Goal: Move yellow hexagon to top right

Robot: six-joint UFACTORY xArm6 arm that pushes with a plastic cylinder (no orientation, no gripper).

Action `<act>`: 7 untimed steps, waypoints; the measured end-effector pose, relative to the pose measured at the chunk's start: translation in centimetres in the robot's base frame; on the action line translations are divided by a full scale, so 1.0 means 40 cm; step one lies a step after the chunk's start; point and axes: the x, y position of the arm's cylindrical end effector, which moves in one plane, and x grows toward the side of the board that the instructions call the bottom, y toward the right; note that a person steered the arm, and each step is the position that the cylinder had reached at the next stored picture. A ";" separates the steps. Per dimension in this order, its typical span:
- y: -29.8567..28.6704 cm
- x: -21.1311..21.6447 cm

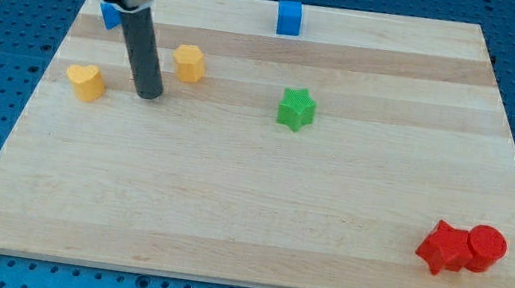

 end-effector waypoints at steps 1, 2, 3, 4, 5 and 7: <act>0.000 -0.059; 0.071 -0.127; 0.213 -0.159; 0.370 -0.164; 0.427 -0.176; 0.361 -0.142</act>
